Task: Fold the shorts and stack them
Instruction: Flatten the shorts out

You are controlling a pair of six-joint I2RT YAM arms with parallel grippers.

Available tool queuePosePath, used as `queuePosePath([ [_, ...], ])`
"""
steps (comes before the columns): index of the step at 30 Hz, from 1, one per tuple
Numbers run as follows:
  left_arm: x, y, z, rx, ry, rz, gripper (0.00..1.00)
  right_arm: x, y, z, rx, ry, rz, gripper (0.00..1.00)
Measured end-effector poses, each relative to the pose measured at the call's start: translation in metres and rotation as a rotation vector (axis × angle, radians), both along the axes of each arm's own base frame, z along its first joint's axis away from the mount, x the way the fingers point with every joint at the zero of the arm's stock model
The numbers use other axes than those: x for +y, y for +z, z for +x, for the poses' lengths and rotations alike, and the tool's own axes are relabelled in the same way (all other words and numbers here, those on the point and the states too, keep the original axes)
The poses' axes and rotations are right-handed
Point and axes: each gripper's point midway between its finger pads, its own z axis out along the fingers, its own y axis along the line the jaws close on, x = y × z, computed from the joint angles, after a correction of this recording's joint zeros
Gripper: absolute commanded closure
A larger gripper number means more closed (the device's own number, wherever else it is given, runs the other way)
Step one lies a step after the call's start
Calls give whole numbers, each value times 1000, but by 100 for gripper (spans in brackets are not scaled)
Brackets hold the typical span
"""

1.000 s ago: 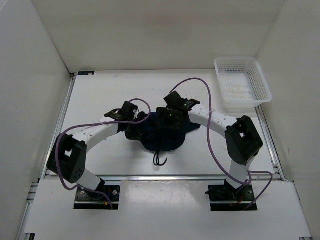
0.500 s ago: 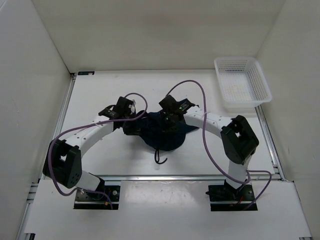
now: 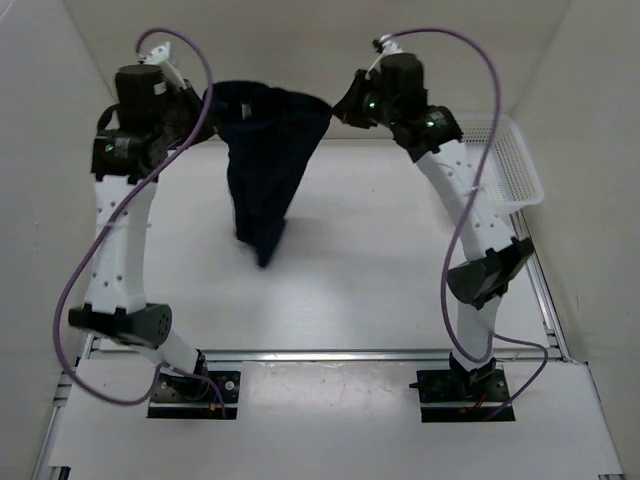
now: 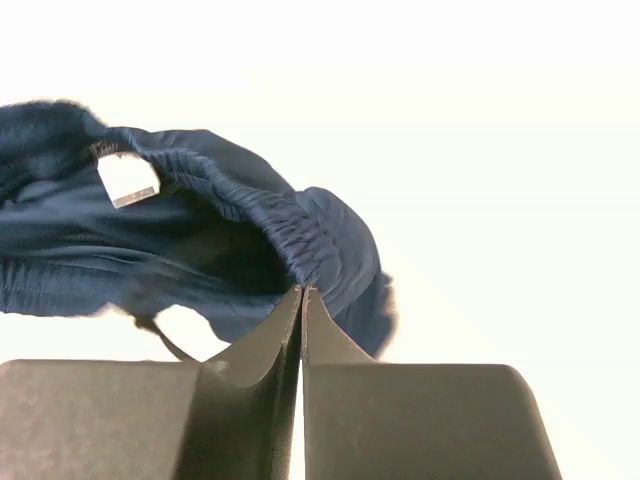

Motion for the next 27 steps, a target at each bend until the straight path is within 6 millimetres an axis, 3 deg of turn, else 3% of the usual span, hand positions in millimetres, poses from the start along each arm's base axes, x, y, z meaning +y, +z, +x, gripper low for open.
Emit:
queuePosePath([
  [2, 7, 38, -20, -100, 2, -20, 90, -21, 49, -5, -97, -18, 65, 100],
  [4, -2, 62, -51, -170, -52, -45, 90, -36, 77, -27, -154, -16, 100, 100],
  [6, -18, 72, -83, -212, -132, -70, 90, -48, 87, -50, -181, -16, 114, 100],
  [8, -40, 68, -112, -210, -232, -103, 86, -65, 78, -68, -165, -35, 105, 100],
  [9, -52, 63, -122, -203, -281, -117, 56, -78, 69, -71, -158, -61, 101, 100],
  [10, -68, 55, -130, -191, -337, -127, 32, -89, 58, -71, -147, -88, 96, 100],
  [11, -81, 44, -134, -164, -378, -140, 14, -102, 42, -70, -120, -121, 84, 80],
  [12, -98, 28, -139, -121, -427, -150, 1, -119, 22, -64, -81, -172, 67, 69],
  [13, -116, 8, -140, -63, -473, -155, 0, -138, -1, -56, -38, -233, 46, 63],
  [14, -135, -19, -141, 15, -510, -154, 0, -156, -25, -48, 5, -286, 20, 51],
  [17, -172, -91, -133, 221, -566, -119, 4, -204, -97, -37, 163, -408, -41, 49],
  [18, -178, -117, -130, 293, -563, -100, 11, -217, -118, -39, 216, -439, -57, 53],
  [20, -178, -154, -123, 393, -531, -70, 44, -229, -143, -48, 280, -463, -82, 74],
  [21, -172, -164, -119, 422, -498, -64, 80, -230, -149, -53, 293, -460, -88, 90],
  [22, -164, -167, -115, 432, -469, -55, 90, -228, -152, -59, 303, -452, -86, 95],
  [25, -125, -152, -91, 372, -344, -70, 90, -209, -148, -84, 295, -387, -84, 98],
  [26, -104, -147, -81, 348, -277, -81, 90, -196, -146, -95, 285, -348, -83, 94],
  [27, -87, -147, -74, 341, -222, -87, 88, -183, -144, -105, 280, -309, -79, 74],
])
